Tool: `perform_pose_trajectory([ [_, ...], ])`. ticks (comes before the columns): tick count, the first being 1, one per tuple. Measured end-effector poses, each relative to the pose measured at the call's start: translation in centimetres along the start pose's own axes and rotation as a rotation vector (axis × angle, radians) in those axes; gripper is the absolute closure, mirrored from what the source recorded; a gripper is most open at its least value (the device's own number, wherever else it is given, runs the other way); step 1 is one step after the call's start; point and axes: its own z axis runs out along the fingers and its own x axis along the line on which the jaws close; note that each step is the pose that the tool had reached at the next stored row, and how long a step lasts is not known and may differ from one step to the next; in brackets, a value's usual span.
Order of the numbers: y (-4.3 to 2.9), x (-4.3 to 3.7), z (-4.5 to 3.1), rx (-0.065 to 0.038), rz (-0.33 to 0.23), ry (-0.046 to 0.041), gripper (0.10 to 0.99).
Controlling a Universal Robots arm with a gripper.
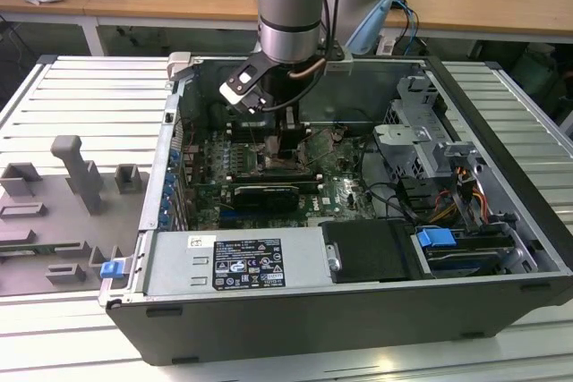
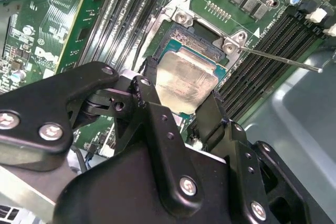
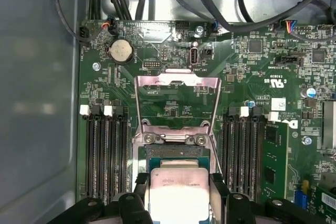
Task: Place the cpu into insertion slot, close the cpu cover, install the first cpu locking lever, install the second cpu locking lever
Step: 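Place the cpu into insertion slot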
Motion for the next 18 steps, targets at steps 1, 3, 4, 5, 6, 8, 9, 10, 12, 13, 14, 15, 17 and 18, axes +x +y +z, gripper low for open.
perform_pose_trajectory([
  [1,-0.01,0.0,0.2,0.0,0.001,0.0001,0.545],
  [3,-0.02,-0.01,0.47,0.0,0.004,-0.0001,0.545],
  [4,-0.02,-0.01,0.58,0.0,0.006,-0.0001,0.545],
  [5,-0.02,-0.01,0.74,0.0,0.011,-0.0003,0.545],
  [6,-0.07,-0.01,0.91,0.0,0.013,-0.0003,0.545],
  [8,-0.12,-0.02,1.23,0.0,0.013,-0.0003,0.545],
  [9,-0.13,-0.02,1.29,0.0,0.013,-0.0002,0.545],
  [10,-0.14,-0.02,1.35,0.0,0.014,-0.0002,0.545],
  [12,-0.14,0.0,1.5,0.0,0.022,-0.0004,0.545],
  [13,-0.14,0.01,1.55,0.0,0.024,-0.0005,0.545],
  [14,-0.14,0.02,1.6,0.0,0.025,-0.0006,0.545],
  [15,-0.14,0.03,1.67,0.0,0.026,-0.0005,0.545],
  [17,-0.15,0.05,1.79,0.0,0.027,-0.0006,0.545],
  [18,-0.15,0.05,1.89,0.0,0.028,-0.0006,0.545],
])
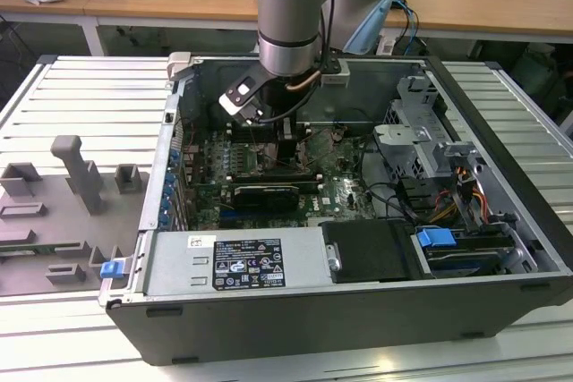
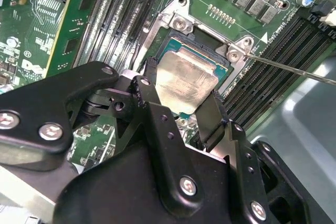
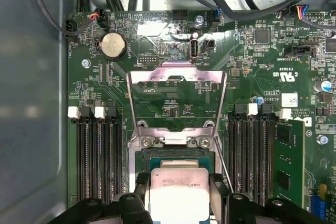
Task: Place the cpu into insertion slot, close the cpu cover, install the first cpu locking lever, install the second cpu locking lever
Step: 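Place the cpu into insertion slot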
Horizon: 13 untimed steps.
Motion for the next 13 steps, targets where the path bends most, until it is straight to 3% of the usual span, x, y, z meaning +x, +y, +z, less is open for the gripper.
perform_pose_trajectory([
  [13,-0.02,0.06,0.53,0.0,0.003,-0.0002,0.545],
])
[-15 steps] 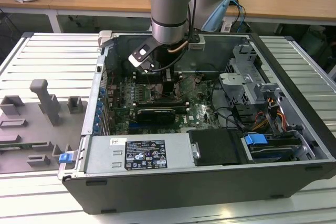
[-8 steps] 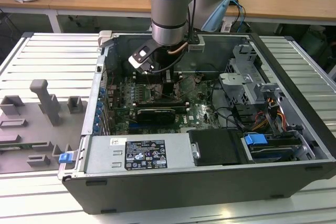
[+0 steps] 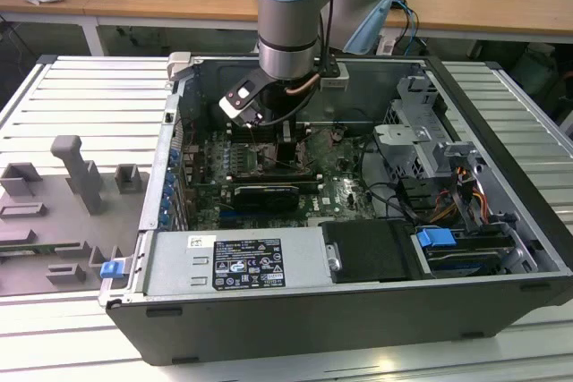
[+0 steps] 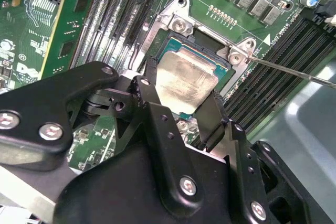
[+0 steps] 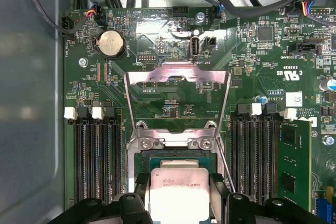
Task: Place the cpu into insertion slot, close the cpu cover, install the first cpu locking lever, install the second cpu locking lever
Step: 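Place the cpu into insertion slot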
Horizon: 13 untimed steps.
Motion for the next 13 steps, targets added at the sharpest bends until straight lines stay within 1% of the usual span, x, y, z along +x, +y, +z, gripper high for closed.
perform_pose_trajectory([
  [13,0.03,0.29,0.45,0.0,0.004,-0.0004,0.545],
])
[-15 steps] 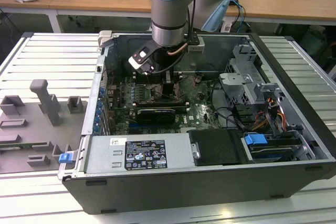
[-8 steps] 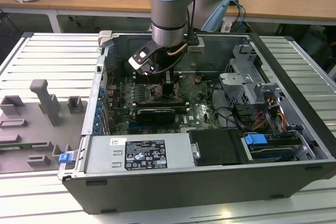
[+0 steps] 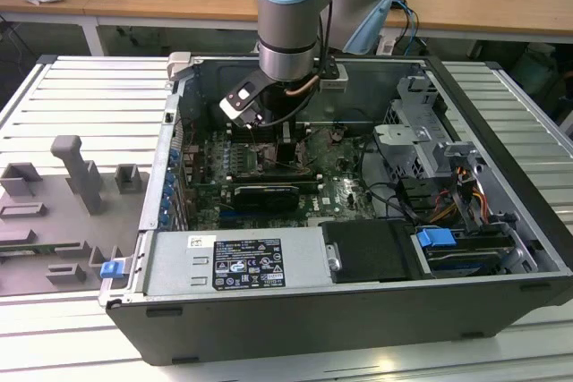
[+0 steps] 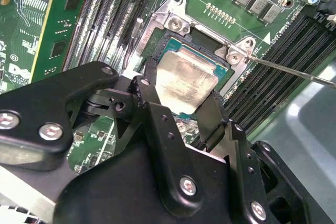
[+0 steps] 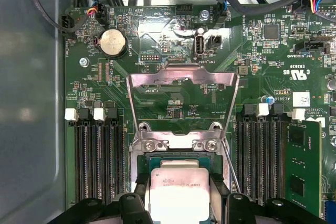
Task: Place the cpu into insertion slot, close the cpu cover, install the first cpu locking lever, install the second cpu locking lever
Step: 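Place the cpu into insertion slot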
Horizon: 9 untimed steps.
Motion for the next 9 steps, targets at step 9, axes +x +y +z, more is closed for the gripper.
perform_pose_trajectory([
  [9,0.0,0.0,0.03,0.0,0.0,0.0002,0.471],
])
